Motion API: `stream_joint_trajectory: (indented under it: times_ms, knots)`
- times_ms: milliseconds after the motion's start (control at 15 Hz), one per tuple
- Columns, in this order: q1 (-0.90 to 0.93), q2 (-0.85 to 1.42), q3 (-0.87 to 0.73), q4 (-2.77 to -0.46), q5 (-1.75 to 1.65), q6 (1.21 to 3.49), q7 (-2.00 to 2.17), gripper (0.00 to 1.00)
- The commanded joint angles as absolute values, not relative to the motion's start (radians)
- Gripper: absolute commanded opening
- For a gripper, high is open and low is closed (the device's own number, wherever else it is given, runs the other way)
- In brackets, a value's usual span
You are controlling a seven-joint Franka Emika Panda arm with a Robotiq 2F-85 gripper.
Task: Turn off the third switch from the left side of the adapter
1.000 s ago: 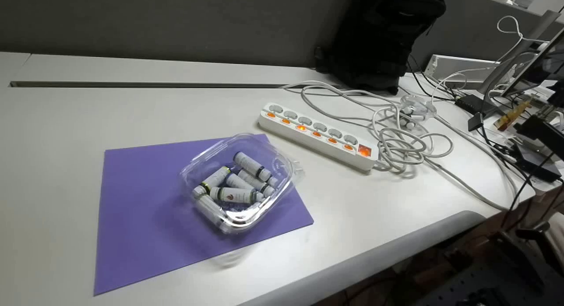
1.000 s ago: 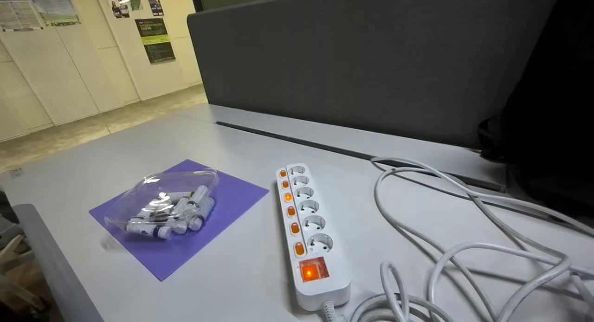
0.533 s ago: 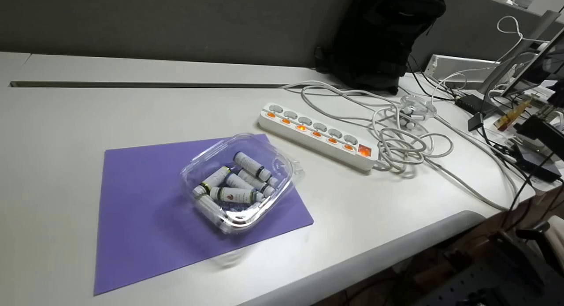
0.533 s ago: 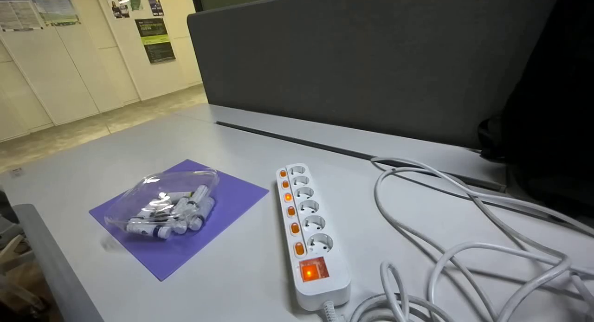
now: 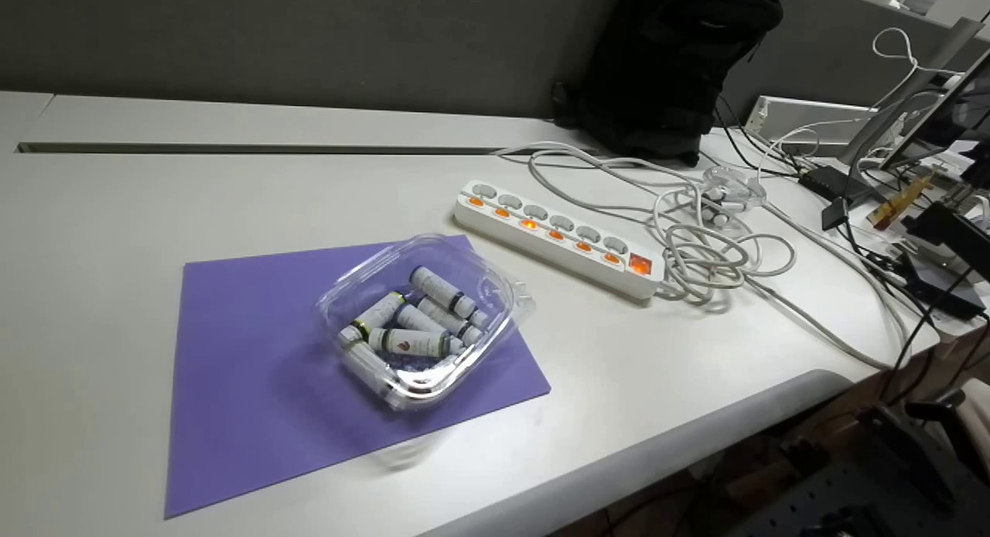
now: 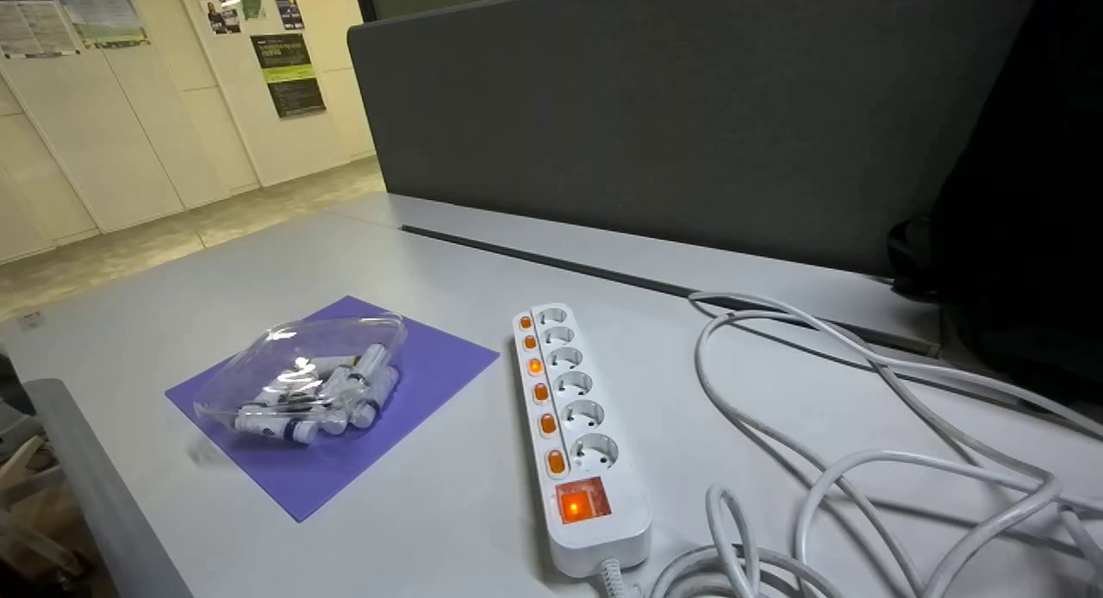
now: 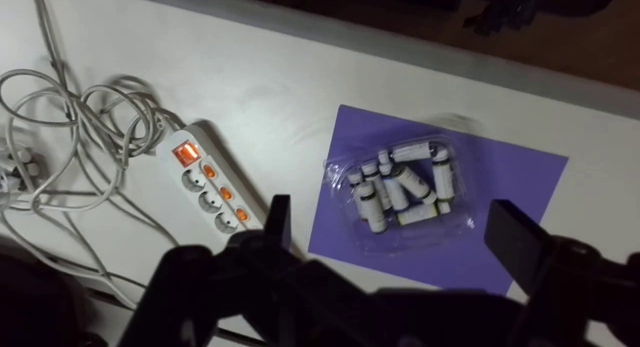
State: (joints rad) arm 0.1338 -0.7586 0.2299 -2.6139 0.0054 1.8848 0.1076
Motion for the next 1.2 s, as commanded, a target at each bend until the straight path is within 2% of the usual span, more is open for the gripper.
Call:
stream_joint_trajectory:
  times_ms: [0,533,600,667,867,1133]
  knots:
    - [0.061,-0.716,0.229,-2.667,-0.069,2.058,0.201,1.00]
    - [-0.054,-0.475,0.167,-2.637,-0.097,2.303,0.237,1.00]
    - [-0.055,-0.443,0.148,-2.631,-0.083,2.326,0.230,0.75]
    - [-0.060,-0.407,0.129,-2.620,-0.074,2.346,0.227,0.75]
    - [-0.070,-0.313,0.075,-2.588,-0.053,2.391,0.211,0.51]
    - [-0.084,-0.193,0.015,-2.543,-0.036,2.446,0.193,0.24]
